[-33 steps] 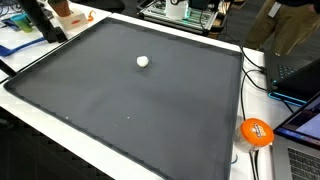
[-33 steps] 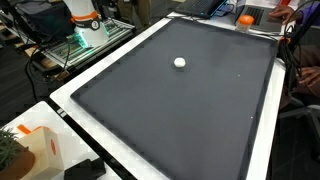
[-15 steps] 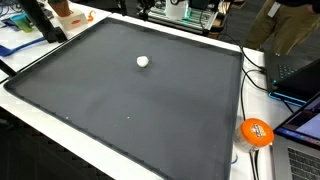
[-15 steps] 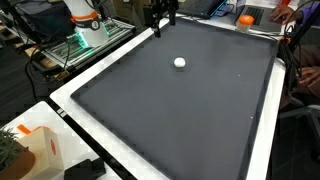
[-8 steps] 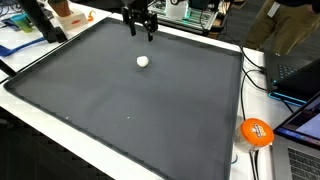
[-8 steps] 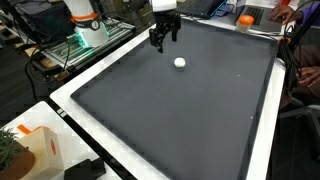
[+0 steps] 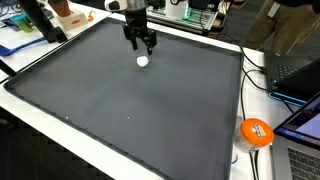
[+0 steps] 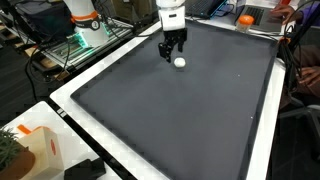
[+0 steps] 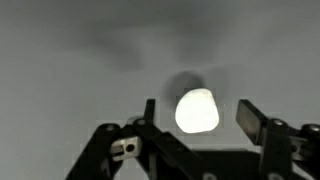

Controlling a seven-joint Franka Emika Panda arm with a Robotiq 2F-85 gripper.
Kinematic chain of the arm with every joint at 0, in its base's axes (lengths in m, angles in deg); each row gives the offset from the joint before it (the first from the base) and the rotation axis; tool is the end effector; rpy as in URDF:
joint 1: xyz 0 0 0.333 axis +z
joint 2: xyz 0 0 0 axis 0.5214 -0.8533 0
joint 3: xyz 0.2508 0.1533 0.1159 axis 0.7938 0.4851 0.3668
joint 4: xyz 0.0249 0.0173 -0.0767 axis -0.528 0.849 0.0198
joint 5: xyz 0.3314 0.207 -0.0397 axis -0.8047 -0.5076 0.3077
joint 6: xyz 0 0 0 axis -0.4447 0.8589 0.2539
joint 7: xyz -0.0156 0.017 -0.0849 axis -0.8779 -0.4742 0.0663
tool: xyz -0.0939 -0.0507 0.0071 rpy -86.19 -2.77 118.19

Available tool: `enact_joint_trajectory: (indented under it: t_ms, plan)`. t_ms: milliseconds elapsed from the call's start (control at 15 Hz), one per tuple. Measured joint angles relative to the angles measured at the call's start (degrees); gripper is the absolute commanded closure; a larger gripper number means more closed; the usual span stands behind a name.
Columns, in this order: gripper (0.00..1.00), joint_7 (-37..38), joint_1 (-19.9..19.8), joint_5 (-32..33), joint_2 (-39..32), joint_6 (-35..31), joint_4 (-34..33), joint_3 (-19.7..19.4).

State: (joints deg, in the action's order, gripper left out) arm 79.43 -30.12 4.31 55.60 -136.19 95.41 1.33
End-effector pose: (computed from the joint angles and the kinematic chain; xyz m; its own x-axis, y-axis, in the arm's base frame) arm 0.5179 0.0310 0.2397 0.9930 -0.1102 0.0427 -0.1053 -0.9891 -0.1033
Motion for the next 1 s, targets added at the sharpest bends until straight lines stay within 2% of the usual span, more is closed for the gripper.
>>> enact_joint_trajectory:
  t_ms: [133, 200, 267, 333, 400, 533, 600, 733, 1000]
  plan:
    - [0.31, -0.4, -0.1, -0.7, -2.0, -0.5, -1.5, 0.2]
    - [0.29, -0.5, -0.3, -0.9, -2.9, -0.6, -2.2, 0.3]
    - [0.35, -0.6, -0.5, -1.2, -3.7, -0.6, -2.9, 0.4]
    - [0.36, -0.7, -0.7, -1.4, -4.4, -0.6, -3.4, 0.4]
    - [0.44, -0.7, -1.0, -1.6, -5.1, -0.6, -4.0, 0.5]
    - [0.68, -1.1, -1.3, -2.3, -6.1, -0.6, -4.9, 0.7]
    - [0.69, -1.2, -1.4, -2.6, -6.4, -0.6, -5.4, 1.0]
    - [0.84, -1.4, -1.5, -2.9, -6.7, -0.6, -5.9, 1.3]
    - [0.98, -1.4, -1.6, -2.9, -6.7, -0.6, -6.1, 1.3]
